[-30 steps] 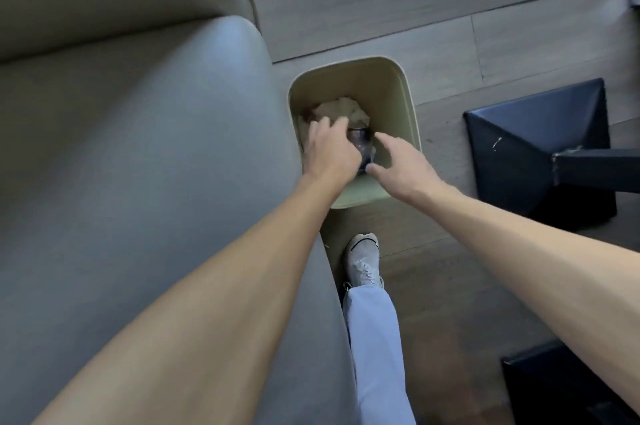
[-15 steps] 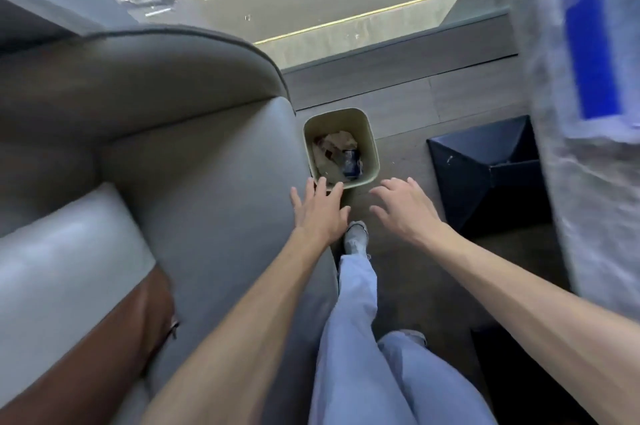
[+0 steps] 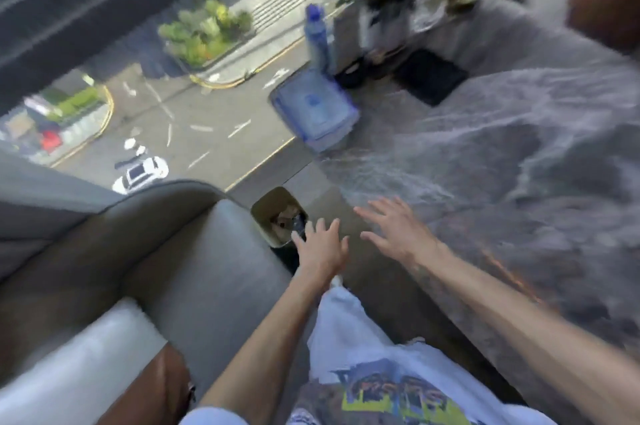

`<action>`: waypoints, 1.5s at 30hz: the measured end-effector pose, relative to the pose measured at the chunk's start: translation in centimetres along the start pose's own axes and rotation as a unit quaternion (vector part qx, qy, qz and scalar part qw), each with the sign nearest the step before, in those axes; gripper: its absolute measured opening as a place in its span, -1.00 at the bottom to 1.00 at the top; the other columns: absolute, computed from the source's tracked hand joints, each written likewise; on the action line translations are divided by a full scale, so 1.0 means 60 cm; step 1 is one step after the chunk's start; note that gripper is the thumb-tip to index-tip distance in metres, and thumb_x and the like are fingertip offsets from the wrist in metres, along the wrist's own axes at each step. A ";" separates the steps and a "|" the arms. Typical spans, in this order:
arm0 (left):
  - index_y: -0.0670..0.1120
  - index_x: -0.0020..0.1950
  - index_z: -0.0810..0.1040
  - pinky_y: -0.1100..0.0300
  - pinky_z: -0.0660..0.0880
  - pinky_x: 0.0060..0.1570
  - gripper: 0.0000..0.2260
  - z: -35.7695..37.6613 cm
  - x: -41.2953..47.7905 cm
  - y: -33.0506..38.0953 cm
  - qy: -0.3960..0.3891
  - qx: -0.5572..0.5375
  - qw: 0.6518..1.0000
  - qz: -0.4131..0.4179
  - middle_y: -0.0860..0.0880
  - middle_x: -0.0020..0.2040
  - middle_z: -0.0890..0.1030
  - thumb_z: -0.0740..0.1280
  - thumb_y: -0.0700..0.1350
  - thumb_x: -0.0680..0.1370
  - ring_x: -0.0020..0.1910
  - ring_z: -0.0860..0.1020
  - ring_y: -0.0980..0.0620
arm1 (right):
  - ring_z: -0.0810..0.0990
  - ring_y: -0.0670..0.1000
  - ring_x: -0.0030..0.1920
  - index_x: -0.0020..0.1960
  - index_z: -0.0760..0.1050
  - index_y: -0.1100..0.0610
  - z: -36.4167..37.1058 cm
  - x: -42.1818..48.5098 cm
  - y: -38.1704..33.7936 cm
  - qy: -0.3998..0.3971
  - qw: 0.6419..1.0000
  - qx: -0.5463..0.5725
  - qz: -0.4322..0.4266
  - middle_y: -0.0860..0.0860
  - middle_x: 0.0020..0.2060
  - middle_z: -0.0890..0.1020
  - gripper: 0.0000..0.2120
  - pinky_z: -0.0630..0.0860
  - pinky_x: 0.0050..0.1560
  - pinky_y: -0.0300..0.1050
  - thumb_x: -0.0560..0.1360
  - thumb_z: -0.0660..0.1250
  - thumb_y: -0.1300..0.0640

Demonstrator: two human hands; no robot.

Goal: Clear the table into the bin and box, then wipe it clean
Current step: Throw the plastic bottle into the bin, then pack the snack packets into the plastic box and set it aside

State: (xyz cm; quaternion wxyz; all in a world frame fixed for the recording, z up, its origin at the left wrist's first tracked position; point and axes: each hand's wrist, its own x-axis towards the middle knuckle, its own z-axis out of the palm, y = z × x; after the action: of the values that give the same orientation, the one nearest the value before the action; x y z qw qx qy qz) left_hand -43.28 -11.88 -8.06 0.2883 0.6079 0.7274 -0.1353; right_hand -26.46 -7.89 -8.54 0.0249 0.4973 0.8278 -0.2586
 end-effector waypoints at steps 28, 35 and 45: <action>0.06 0.46 0.31 -0.24 0.13 0.43 -0.59 -0.169 0.103 0.531 0.032 0.124 0.897 0.423 0.01 0.45 0.39 0.10 0.07 0.61 0.45 0.32 -0.06 | 0.46 0.08 0.35 0.39 0.42 0.13 -0.225 -0.348 0.297 0.296 0.809 0.181 0.474 0.08 0.34 0.51 -0.37 0.35 0.36 0.04 0.46 0.17 -0.22; 0.04 0.28 0.48 0.00 0.48 0.18 -0.68 -0.353 0.291 0.266 0.054 -0.030 0.970 0.236 -0.10 0.25 0.58 0.14 -0.03 0.55 0.23 0.53 -0.18 | 0.41 0.10 0.40 0.48 0.30 0.04 -0.247 0.007 0.219 0.149 0.870 0.280 0.377 0.12 0.40 0.45 -0.45 0.33 0.34 -0.09 0.55 0.24 -0.13; -0.17 0.13 0.44 -0.07 0.55 0.09 -0.62 -0.320 0.435 -0.093 0.089 -0.474 0.862 -0.160 -0.09 0.04 0.60 0.32 -0.03 0.38 0.06 0.59 -0.12 | 0.33 0.06 0.46 0.53 0.16 0.04 -0.217 0.417 0.089 -0.048 0.870 0.396 0.291 0.07 0.49 0.30 -0.30 0.28 0.44 -0.02 0.50 0.29 -0.18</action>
State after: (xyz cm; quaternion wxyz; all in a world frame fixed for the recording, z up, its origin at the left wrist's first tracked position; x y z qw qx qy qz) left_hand -55.99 18.42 -8.87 0.4499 0.2831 0.8135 0.2359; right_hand -31.80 20.28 -6.91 -0.0597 0.6708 0.4717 -0.5692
